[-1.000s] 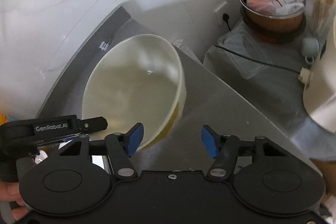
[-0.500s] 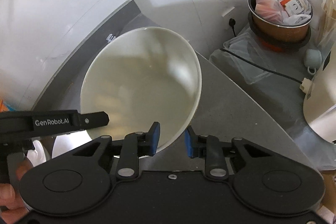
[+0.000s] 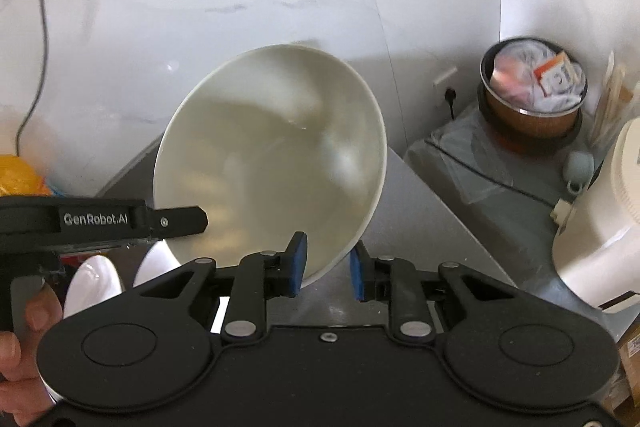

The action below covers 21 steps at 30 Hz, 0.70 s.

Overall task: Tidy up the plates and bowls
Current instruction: 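Carry the smaller white bowl with both grippers and lower it onto the bowl stack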

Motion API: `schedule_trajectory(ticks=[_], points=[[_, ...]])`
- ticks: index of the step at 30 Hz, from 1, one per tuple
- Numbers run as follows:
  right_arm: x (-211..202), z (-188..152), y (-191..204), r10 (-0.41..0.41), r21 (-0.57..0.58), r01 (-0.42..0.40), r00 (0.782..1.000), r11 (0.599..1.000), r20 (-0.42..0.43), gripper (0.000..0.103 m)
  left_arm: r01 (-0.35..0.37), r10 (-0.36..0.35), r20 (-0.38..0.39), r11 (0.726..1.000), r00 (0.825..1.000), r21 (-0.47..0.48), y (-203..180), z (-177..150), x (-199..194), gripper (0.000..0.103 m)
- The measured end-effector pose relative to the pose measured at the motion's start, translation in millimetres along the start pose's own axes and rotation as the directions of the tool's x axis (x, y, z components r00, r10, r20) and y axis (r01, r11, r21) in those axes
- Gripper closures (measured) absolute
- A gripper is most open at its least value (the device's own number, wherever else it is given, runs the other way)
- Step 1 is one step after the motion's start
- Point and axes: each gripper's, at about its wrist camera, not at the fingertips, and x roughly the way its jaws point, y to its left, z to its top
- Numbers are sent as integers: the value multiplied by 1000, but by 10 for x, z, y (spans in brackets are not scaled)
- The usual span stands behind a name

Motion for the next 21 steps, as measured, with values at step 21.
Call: schedule_trajectory(ticks=[21], points=[[-523,-400,235,73,25,-72,996,997,-57,81,30,-29,61,999,998,-24,140,-287,-831,94]])
